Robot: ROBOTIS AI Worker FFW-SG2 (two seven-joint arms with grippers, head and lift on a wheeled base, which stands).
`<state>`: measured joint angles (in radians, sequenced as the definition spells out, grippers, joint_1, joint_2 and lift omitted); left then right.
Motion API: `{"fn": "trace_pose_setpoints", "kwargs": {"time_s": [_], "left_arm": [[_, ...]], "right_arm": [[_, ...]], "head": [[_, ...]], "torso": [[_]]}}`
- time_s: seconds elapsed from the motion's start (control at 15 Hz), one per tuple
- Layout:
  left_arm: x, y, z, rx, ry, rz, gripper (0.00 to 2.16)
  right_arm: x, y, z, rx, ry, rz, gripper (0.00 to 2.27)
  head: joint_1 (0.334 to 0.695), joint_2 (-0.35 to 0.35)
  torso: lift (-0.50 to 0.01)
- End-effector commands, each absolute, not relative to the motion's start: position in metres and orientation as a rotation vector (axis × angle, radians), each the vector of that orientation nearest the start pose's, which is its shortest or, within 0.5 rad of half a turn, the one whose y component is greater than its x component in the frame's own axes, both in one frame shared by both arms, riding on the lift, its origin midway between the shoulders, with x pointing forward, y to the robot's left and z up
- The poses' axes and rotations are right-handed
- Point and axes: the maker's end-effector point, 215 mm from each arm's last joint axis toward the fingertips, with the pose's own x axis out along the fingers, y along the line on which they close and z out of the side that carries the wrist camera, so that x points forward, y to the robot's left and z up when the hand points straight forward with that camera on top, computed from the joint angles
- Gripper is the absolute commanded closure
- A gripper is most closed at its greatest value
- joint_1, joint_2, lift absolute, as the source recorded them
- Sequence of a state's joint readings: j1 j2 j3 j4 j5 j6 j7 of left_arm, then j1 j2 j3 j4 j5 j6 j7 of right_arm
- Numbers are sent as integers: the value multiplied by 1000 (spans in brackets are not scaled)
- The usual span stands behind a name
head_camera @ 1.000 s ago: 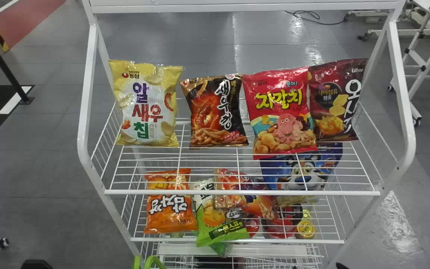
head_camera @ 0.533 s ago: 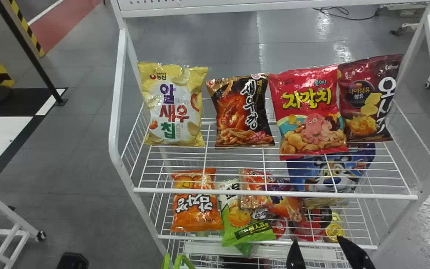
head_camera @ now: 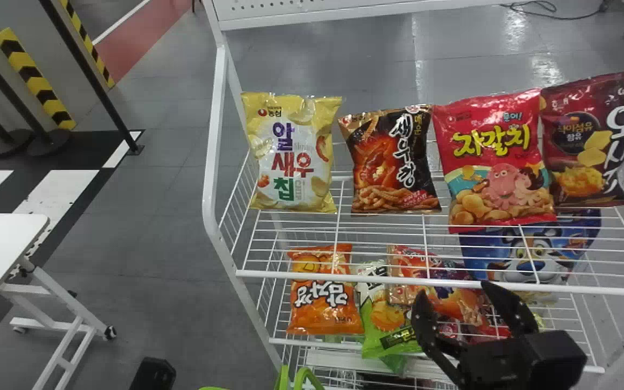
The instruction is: Hold basket handle with left hand then pick spicy shrimp crackers with right hand and place into basket
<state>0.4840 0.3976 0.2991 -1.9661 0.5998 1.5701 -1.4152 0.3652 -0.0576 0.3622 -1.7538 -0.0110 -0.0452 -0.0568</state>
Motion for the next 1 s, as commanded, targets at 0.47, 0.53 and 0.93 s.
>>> {"fn": "trace_pose_setpoints", "kwargs": {"time_s": [0.47,0.53,0.93], "left_arm": [[186,172,-390,-1205,1160,-1123,2067],[187,172,-390,-1202,1159,-1125,2067],[193,168,-388,-1182,1159,-1141,2067]], "right_arm": [[526,-9,-387,-10,155,304,137],[534,-5,-383,-14,148,311,137],[577,-3,-384,-76,159,305,137]], "head": [[695,264],[695,262],[695,252]], "torso": [[-7],[-7],[-7]]}}
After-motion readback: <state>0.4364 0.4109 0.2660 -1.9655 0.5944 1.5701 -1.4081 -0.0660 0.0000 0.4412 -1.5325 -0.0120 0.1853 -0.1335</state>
